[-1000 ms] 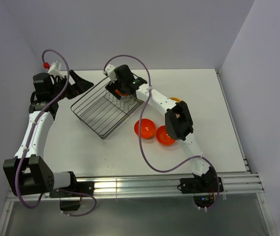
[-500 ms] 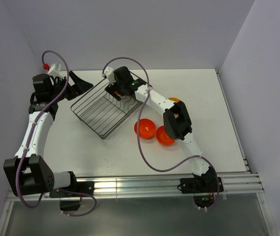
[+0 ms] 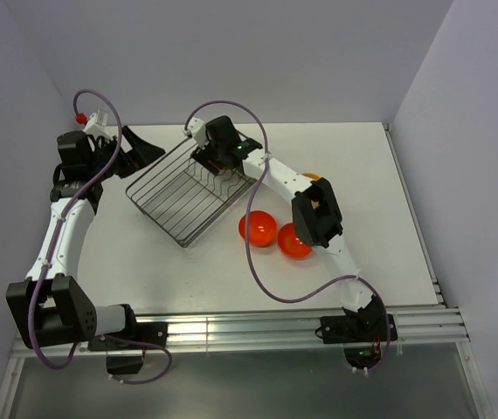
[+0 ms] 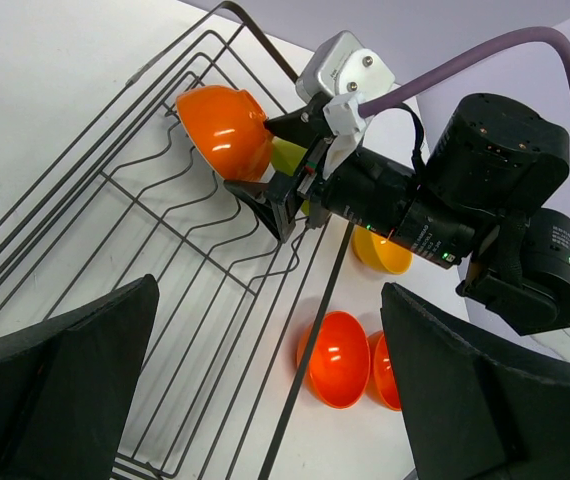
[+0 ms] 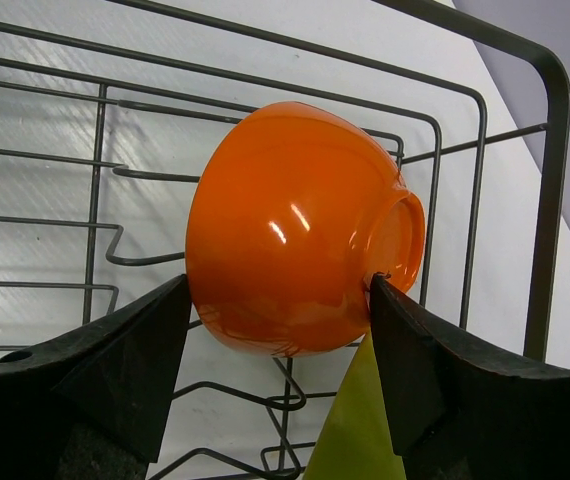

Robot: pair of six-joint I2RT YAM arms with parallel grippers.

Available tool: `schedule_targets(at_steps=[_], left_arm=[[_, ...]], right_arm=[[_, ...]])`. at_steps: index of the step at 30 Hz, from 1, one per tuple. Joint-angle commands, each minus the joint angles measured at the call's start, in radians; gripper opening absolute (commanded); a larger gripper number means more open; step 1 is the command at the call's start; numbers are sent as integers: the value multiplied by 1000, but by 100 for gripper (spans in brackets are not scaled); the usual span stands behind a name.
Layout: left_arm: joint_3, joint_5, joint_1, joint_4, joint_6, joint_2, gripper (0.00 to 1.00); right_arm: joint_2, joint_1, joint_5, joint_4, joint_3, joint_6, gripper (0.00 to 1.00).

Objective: Load the bowls into the dish rack

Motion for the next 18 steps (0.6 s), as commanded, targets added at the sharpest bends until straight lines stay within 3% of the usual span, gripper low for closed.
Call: schedule_targets(at_steps=[1,18], left_arm=[[7,27,7,37,-17,-14,100],[18,26,7,28,-17,-8,99]], right_arm=[[14,-20,-22,12,33,2,63],[-29,-24,-40,141,30,79,41]])
